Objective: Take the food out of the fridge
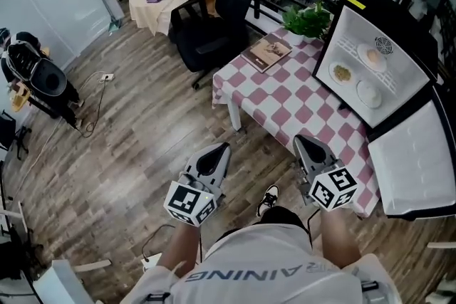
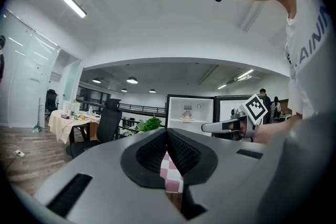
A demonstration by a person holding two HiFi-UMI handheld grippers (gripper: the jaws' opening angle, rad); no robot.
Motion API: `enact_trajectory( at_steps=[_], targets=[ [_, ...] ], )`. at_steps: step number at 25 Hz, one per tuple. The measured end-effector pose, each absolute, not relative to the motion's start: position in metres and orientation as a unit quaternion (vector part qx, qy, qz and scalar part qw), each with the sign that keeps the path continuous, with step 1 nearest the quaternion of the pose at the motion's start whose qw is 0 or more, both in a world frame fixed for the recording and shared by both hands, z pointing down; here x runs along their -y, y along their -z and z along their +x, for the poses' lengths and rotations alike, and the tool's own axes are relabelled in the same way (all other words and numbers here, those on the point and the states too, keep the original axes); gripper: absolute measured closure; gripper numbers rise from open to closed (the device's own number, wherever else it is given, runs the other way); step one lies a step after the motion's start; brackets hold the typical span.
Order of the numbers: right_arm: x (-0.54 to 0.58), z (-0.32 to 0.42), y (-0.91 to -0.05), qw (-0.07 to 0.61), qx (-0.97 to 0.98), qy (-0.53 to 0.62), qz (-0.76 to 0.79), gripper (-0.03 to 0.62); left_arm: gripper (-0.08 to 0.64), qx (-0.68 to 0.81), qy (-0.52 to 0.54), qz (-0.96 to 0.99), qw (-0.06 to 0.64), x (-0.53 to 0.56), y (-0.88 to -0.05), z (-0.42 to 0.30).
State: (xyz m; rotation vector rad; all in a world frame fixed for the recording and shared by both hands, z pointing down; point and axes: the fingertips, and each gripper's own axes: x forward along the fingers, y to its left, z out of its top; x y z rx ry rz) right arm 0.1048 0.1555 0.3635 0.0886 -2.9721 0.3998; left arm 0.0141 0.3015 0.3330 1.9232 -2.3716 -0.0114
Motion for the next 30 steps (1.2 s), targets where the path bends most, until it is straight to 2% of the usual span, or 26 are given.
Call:
enact_trajectory(
  at_steps=[17,30],
  targets=[
    [0.067,0.060,-0.364,0.045,0.977,-0.160,0.132,0.574,0.552,0.735,-0.012,0.677,0.028,-0.077,-0.319,-0.064],
    [0.145,0.094,-0.381,0.028,0.942,-0.185,0.277,0.574,0.552,0.639,-0.020,0.768,0.037,0.038,-0.330,-0.075]
  ],
)
